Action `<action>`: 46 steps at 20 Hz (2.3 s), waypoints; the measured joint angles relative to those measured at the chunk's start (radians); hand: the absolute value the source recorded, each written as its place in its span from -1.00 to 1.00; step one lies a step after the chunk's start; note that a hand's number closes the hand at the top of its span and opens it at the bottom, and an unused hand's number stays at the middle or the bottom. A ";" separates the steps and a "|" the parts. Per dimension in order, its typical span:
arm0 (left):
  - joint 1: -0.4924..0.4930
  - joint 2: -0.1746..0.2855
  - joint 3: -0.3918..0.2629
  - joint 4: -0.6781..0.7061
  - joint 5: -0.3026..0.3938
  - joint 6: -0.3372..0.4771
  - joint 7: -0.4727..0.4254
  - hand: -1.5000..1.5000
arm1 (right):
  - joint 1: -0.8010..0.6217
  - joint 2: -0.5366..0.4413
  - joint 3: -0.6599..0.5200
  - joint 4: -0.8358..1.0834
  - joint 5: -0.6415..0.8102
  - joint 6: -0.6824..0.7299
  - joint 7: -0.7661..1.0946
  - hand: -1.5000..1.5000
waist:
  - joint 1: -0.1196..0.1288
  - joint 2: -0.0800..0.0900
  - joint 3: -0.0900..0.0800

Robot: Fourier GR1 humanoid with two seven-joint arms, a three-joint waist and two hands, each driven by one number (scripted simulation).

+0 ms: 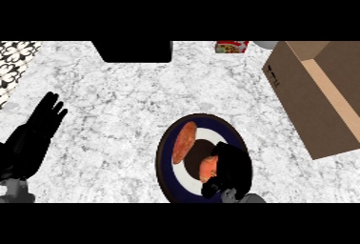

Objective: Pick the squash from the plate and place it in the cardboard box

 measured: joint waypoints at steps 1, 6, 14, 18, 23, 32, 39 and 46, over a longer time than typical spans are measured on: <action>-0.005 0.001 0.005 -0.004 0.000 -0.004 0.010 0.00 | 0.004 0.000 0.009 -0.009 0.005 0.003 0.004 1.00 | 0.000 0.000 0.000; -0.016 -0.017 0.006 -0.007 -0.014 -0.011 0.023 0.00 | -0.105 0.001 -0.102 0.080 -0.031 0.038 -0.055 1.00 | 0.004 0.003 0.001; -0.033 -0.010 0.013 0.001 -0.006 -0.039 0.020 0.00 | -0.499 -0.149 -0.359 0.465 -0.137 0.119 -0.298 1.00 | 0.035 0.013 0.002; -0.043 -0.010 0.021 -0.006 -0.002 -0.038 0.042 0.00 | -0.636 -0.154 -0.382 0.604 -0.093 0.067 -0.356 1.00 | 0.029 0.010 0.001; -0.021 -0.016 0.029 -0.021 -0.013 -0.030 0.049 0.00 | -0.726 -0.150 -0.371 0.558 -0.040 0.046 -0.336 1.00 | 0.013 0.003 0.001; -0.016 -0.029 0.041 0.010 -0.025 -0.040 0.014 0.00 | -0.858 -0.221 -0.404 0.381 0.070 0.059 -0.167 1.00 | -0.003 -0.002 0.000; -0.007 -0.025 0.056 -0.007 -0.016 -0.057 0.029 0.00 | -0.888 -0.306 -0.485 0.357 0.127 0.059 -0.123 1.00 | 0.002 0.000 0.001; -0.017 -0.044 0.054 0.009 -0.038 -0.057 0.022 0.00 | -0.839 -0.403 -0.553 0.362 0.122 0.094 -0.193 1.00 | 0.002 0.001 0.001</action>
